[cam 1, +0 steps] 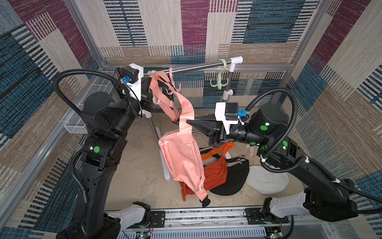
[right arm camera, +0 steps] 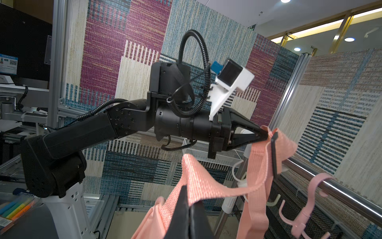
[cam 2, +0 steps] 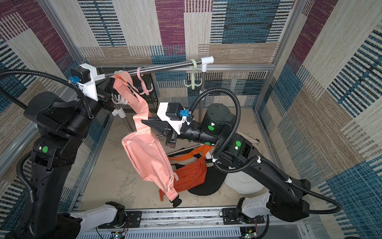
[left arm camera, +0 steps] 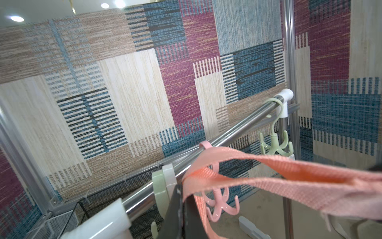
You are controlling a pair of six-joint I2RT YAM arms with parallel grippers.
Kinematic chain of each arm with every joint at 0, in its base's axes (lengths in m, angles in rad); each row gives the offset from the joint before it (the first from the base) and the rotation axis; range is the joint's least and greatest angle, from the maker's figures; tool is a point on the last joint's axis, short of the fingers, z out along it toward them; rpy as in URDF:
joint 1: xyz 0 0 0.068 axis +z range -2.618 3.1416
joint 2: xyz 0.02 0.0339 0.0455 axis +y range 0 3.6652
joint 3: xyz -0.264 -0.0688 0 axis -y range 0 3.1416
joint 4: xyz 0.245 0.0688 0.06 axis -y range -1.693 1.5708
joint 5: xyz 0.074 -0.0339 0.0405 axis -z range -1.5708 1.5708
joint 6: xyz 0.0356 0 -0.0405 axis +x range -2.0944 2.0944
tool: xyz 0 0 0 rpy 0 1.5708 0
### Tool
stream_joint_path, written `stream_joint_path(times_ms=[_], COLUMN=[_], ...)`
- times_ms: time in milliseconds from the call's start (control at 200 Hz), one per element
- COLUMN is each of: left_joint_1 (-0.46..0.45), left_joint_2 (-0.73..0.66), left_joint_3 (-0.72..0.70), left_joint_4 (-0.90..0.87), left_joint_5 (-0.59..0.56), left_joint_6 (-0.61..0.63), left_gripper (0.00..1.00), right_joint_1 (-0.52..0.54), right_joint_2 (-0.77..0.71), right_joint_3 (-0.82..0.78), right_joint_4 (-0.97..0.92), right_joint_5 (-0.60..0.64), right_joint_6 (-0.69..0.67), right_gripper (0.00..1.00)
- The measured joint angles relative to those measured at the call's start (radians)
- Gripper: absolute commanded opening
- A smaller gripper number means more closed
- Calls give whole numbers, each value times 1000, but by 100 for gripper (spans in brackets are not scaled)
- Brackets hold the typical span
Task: Take the bag off the hook
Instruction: Pick up the bag from the hook.
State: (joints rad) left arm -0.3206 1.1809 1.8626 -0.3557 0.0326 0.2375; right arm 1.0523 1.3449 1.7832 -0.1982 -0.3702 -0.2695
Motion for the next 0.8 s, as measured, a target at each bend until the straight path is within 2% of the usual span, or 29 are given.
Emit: stream_joint_path(times_ms=[165, 336, 431, 606, 801], left_joint_1=[0, 0, 0, 0, 0], left_joint_2=[-89, -258, -299, -255, -68], left_joint_3=[-48, -251, -318, -331, -177], left_joint_4=[-24, -29, -23, -9, 58], left_joint_5=[7, 174, 252, 319, 336], left_joint_6=[-87, -164, -213, -263, -264], left_gripper=[0, 0, 0, 0, 0], right_joint_1=[0, 0, 0, 0, 0], right_joint_2=[-10, -73, -102, -143, -172], right_joint_3=[-26, -127, -170, -239, -270], right_joint_4=[20, 51, 52, 60, 79], right_joint_5=[23, 82, 120, 156, 191], right_joint_6=[8, 40, 65, 112, 141], right_gripper=[0, 0, 0, 0, 0])
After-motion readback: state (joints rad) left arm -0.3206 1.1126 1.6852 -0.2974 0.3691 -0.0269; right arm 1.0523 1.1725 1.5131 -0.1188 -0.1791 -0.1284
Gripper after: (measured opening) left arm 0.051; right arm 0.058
